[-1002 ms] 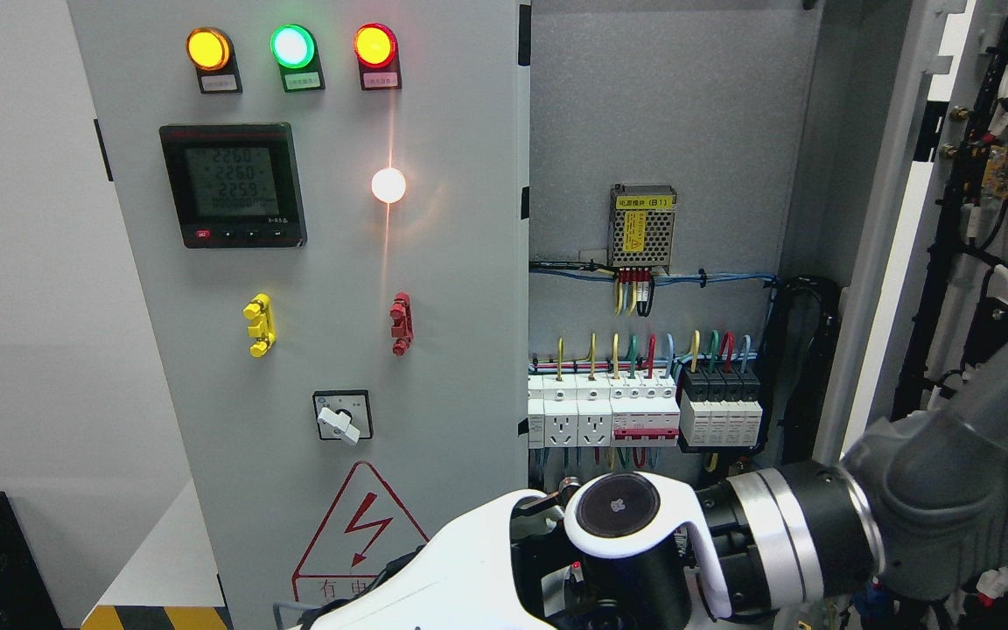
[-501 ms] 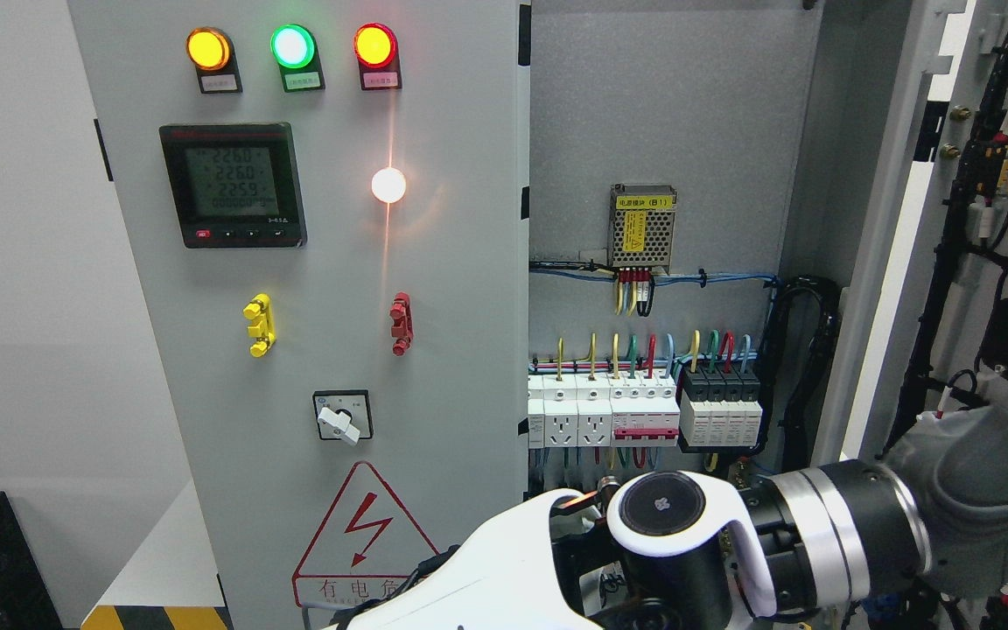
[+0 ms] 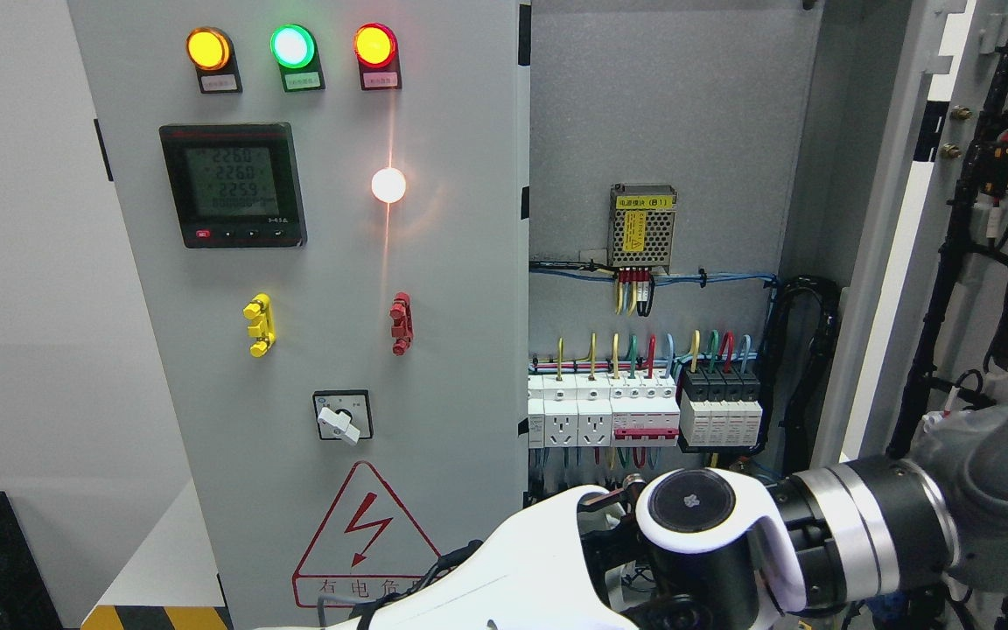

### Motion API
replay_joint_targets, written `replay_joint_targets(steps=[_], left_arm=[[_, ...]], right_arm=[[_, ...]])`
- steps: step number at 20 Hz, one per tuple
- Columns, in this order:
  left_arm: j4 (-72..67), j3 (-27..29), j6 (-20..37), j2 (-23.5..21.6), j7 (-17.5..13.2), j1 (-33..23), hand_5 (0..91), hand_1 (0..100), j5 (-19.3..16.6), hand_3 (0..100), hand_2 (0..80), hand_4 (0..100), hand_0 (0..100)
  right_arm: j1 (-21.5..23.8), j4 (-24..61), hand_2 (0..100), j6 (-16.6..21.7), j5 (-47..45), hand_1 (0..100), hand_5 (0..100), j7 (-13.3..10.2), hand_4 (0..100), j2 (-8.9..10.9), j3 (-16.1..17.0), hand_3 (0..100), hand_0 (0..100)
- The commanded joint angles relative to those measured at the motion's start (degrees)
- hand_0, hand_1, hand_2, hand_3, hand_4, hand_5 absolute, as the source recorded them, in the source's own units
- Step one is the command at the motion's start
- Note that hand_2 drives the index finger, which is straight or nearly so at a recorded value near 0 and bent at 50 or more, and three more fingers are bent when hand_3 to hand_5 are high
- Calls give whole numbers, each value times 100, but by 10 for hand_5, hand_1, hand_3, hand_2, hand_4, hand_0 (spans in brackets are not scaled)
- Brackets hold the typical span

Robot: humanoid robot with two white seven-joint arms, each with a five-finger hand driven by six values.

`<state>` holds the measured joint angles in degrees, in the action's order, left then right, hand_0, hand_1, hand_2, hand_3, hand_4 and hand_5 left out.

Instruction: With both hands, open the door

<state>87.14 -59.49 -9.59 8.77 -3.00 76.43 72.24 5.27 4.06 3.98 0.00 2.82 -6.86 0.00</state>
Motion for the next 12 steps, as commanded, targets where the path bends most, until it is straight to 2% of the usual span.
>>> replay_joint_targets(steps=[1,8,12], left_arm=[[-224,-124,1,99,1,83,0,0,9,0,0,0,0],[13,-115,-17,-32,-7,65,0,0,27,0,0,0,0],[522,-89,-17,-497,-7,74,0,0,71,0,0,0,0]], right_arm=[[0,-1,0,-2,53,0,0,0,0,0,-18,0,191],[0,-1,0,-2,53,0,0,0,0,0,-18,0,191],[0,-1,0,-2,53,0,0,0,0,0,-18,0,191]])
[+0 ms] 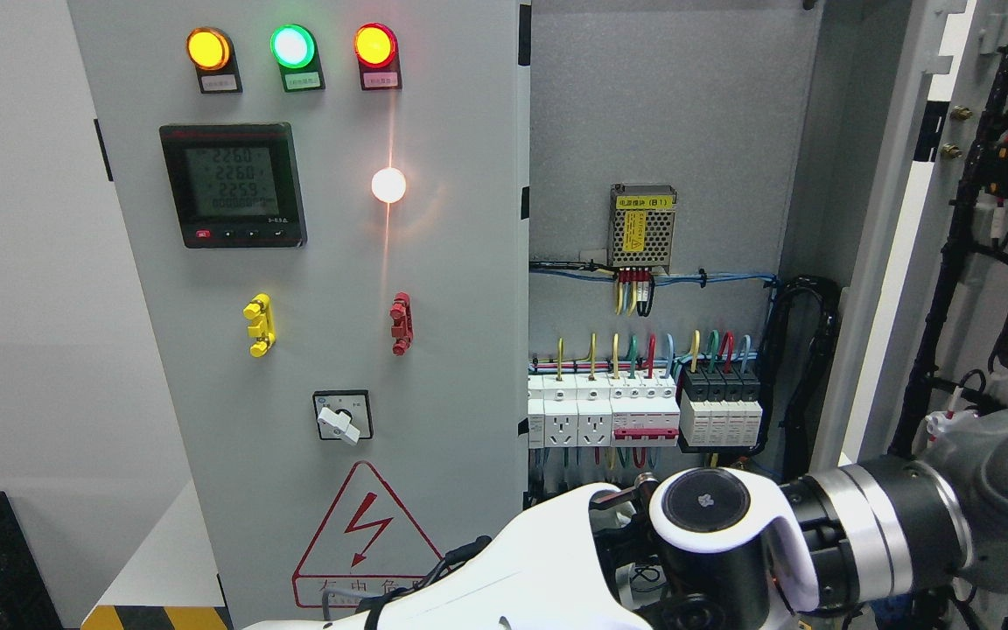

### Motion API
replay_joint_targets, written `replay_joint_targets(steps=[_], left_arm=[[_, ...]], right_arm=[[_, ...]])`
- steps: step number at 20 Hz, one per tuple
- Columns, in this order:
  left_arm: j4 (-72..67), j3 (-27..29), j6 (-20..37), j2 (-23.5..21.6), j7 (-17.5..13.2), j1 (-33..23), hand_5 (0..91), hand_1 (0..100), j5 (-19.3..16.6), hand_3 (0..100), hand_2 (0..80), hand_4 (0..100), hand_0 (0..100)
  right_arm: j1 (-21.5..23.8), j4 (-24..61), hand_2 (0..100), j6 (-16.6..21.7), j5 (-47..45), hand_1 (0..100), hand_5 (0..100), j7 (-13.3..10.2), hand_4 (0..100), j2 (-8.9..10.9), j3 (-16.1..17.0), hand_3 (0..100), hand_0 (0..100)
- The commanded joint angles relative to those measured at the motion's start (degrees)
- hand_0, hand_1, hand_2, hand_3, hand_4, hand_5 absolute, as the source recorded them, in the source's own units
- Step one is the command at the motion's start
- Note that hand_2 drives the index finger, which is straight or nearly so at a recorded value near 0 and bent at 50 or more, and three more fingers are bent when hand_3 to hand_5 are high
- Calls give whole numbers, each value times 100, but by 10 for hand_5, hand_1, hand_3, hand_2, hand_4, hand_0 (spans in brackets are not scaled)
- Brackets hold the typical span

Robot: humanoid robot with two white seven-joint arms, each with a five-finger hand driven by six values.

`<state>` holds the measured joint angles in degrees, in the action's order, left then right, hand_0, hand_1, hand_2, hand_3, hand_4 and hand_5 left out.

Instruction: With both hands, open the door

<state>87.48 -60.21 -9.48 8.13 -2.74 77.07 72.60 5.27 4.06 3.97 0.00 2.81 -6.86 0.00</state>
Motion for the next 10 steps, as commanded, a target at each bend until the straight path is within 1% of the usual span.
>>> replay_joint_targets(steps=[1,3,6,10], left_arm=[[612,-9,-27,-548,-34,1,0,0,44,0,0,0,0],[770,18,-27,-768,-34,-8,0,0,52,0,0,0,0],[973,70,-27,-1102,-34,-35,0,0,228,0,0,0,0],[1411,132,-18,-1585,-34,-122,0,0,351,0,0,0,0]], right_arm=[[0,-2,0,-2,53,0,0,0,0,0,-18,0,191],[0,-2,0,-2,53,0,0,0,0,0,-18,0,191],[0,-2,0,-2,53,0,0,0,0,0,-18,0,191],[0,-2,0,-2,53,0,0,0,0,0,-18,0,191]])
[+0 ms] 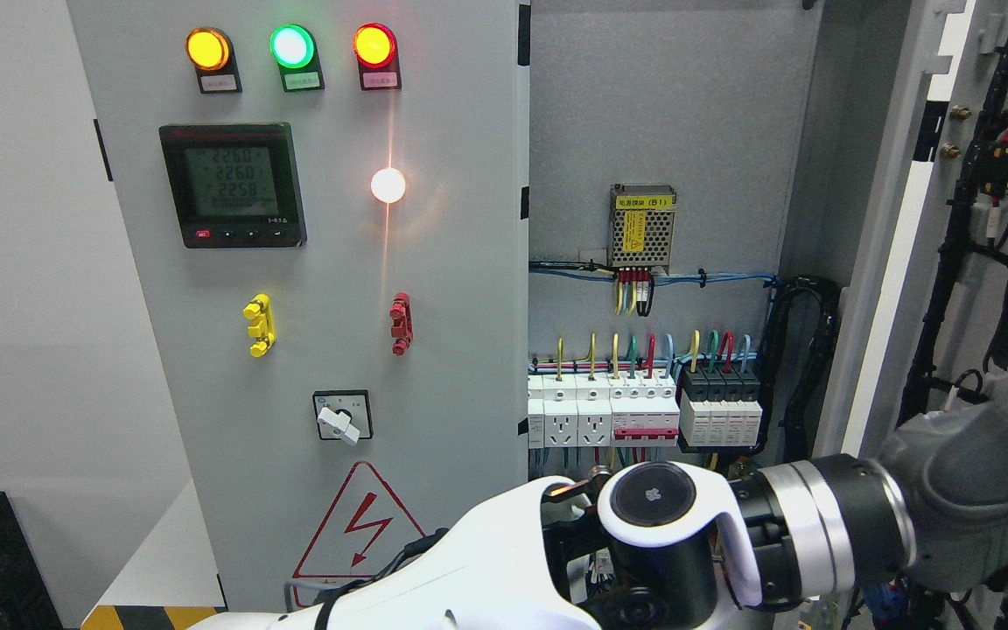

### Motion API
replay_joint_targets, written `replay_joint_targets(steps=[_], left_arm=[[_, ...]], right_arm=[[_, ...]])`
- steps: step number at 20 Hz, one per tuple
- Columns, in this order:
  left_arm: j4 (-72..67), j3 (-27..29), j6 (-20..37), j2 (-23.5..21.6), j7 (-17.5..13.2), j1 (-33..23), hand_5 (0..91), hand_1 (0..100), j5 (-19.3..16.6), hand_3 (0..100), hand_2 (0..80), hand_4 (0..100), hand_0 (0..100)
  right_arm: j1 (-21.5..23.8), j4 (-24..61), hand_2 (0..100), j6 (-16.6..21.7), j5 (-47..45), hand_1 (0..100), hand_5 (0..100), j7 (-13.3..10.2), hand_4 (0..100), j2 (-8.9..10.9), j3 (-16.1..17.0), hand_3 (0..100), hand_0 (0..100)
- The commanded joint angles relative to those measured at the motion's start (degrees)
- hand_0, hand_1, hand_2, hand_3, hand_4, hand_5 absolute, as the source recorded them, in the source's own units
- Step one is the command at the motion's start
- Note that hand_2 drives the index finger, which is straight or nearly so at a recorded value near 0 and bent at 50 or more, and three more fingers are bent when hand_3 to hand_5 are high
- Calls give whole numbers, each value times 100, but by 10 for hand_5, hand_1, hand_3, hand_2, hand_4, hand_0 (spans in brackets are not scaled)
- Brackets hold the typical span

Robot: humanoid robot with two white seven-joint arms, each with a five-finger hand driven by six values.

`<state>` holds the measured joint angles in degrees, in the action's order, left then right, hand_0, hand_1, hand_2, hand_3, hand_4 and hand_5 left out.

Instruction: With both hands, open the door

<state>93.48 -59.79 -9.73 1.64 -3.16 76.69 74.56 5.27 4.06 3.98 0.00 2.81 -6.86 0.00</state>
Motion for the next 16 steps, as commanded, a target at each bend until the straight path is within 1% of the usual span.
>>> replay_joint_targets(steps=[1,4,6,9,11,16], left_arm=[[943,143,6,-1068,9,-145,0,0,155,0,0,0,0],[1251,240,-3,-1507,9,-461,0,0,164,0,0,0,0],[1409,292,6,-1875,0,-680,0,0,181,0,0,0,0],[1708,301,41,-2499,0,-918,0,0,348,0,0,0,0],[1866,293,155,-2843,0,-1199,0,0,392,0,0,0,0],[1990,336,173,-3564,-9,-1911,0,0,392,0,0,0,0]], right_arm=[[0,-2,0,-2,53,0,0,0,0,0,-18,0,191],[0,-2,0,-2,53,0,0,0,0,0,-18,0,191],[0,-2,0,-2,53,0,0,0,0,0,-18,0,191],[0,-2,0,-2,53,0,0,0,0,0,-18,0,191],[0,-2,0,-2,53,0,0,0,0,0,-18,0,191],[0,-2,0,-2,53,0,0,0,0,0,-18,0,191]])
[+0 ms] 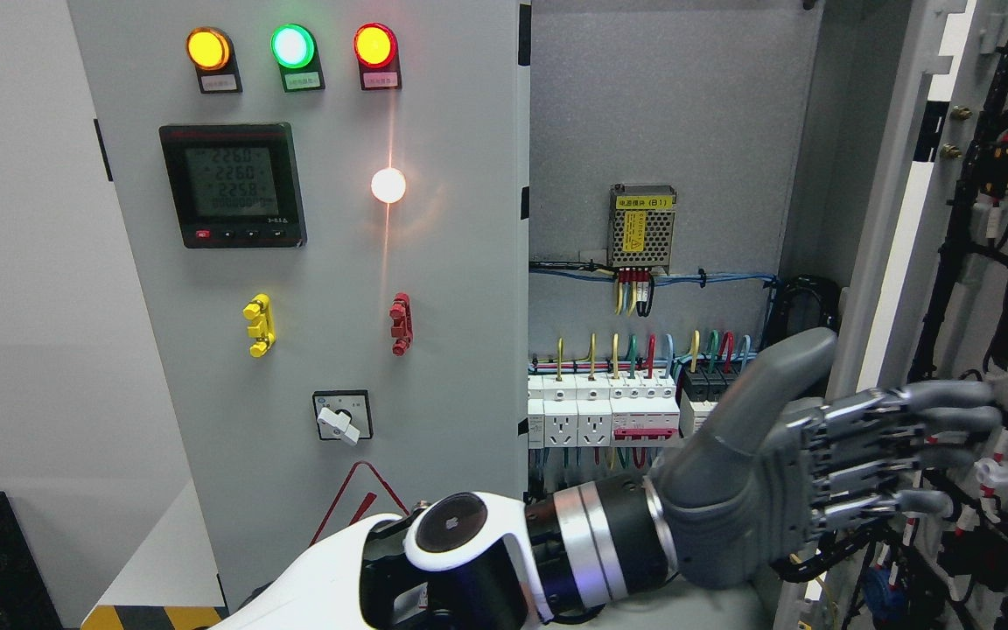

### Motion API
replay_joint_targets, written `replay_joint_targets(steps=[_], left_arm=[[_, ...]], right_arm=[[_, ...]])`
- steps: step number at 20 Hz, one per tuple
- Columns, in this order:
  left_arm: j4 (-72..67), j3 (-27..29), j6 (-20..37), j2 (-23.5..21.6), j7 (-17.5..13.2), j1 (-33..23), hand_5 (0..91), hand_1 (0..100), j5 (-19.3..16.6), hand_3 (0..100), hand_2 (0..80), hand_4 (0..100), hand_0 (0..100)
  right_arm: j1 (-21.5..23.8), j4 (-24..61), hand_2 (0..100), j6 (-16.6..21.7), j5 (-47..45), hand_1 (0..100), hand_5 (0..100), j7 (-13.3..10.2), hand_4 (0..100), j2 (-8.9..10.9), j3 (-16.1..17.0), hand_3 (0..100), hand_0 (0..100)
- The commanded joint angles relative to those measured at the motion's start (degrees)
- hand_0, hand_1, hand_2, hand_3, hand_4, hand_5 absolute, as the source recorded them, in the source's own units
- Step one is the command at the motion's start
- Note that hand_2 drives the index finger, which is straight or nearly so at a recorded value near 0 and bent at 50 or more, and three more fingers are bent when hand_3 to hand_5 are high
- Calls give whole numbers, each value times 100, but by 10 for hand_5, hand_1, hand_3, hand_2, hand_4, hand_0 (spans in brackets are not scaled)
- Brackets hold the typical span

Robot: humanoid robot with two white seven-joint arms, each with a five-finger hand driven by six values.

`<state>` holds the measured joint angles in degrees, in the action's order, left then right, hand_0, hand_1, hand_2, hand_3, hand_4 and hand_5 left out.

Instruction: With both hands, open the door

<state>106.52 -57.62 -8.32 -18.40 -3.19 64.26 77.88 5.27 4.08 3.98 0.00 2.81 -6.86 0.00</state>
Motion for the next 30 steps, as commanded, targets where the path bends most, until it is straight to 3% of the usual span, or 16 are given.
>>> replay_joint_targets(steps=[1,15,22,30], left_arm=[[686,172,32,-1675,-7,-913,0,0,60,0,0,0,0],[607,488,32,-2748,-42,-3665,0,0,-1,0,0,0,0],[-122,972,32,-2775,-50,-4869,0,0,-107,0,0,0,0],[-1307,1210,128,-2678,-50,-6187,0,0,-756,0,0,0,0]], right_arm=[[0,-4,0,-2,53,0,0,0,0,0,-18,0,191],[0,-4,0,-2,53,0,0,0,0,0,-18,0,191],[0,-4,0,-2,53,0,0,0,0,0,-18,0,191],[0,-4,0,-2,53,0,0,0,0,0,-18,0,191]])
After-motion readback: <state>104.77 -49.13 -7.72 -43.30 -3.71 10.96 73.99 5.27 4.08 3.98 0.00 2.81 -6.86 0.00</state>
